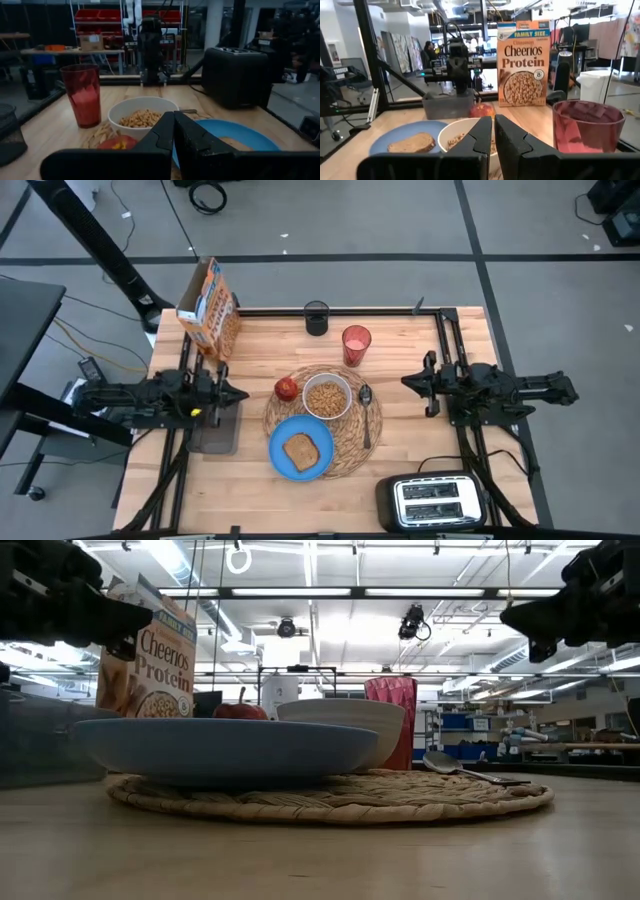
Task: Arrange a breakfast setting
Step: Return to Home Position
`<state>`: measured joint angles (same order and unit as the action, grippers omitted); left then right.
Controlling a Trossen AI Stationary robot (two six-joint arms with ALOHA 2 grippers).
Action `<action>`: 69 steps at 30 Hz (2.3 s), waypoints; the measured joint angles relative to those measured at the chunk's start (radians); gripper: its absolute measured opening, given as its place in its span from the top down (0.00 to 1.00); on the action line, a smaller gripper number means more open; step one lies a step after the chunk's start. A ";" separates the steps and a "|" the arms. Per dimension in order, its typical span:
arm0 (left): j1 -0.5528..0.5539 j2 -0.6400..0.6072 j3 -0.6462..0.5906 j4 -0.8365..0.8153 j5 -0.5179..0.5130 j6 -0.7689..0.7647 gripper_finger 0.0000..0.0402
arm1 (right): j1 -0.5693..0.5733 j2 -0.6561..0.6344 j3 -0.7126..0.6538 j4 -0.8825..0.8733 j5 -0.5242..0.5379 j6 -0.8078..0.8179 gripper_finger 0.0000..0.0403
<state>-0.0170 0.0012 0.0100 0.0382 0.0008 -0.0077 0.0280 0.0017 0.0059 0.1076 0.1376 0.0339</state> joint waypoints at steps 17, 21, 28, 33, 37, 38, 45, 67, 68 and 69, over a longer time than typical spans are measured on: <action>-0.023 0.003 -0.002 -0.009 0.030 -0.003 0.96 | -0.008 0.003 0.000 -0.071 -0.031 -0.035 0.92; -0.023 0.006 -0.002 -0.009 0.030 0.082 0.96 | -0.022 0.013 0.000 -0.070 -0.021 -0.033 0.92; -0.023 0.005 -0.003 0.059 0.036 0.117 0.96 | -0.024 0.013 0.000 -0.070 -0.027 -0.036 0.92; -0.023 0.005 -0.003 0.059 0.035 0.117 0.96 | -0.024 0.013 0.000 -0.069 -0.027 -0.037 0.92; -0.023 0.005 -0.003 0.065 0.032 0.117 0.96 | -0.024 0.013 0.000 -0.069 -0.027 -0.037 0.92; -0.023 0.005 -0.003 0.065 0.032 0.117 0.96 | -0.024 0.013 0.000 -0.069 -0.027 -0.037 0.92; -0.023 0.005 -0.003 0.067 0.031 0.116 0.96 | -0.024 0.013 0.000 -0.068 -0.027 -0.037 0.92; -0.023 0.005 -0.004 0.069 0.029 0.115 0.96 | -0.024 0.013 0.000 -0.068 -0.027 -0.037 0.92; -0.023 0.005 -0.004 0.069 0.029 0.115 0.96 | -0.024 0.013 0.000 -0.068 -0.027 -0.037 0.92; -0.023 0.005 -0.004 0.069 0.029 0.115 0.96 | -0.024 0.013 0.000 -0.068 -0.027 -0.037 0.92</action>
<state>-0.0399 0.0063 0.0063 0.1070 0.0296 0.1078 0.0044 0.0147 0.0063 0.0391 0.1108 -0.0029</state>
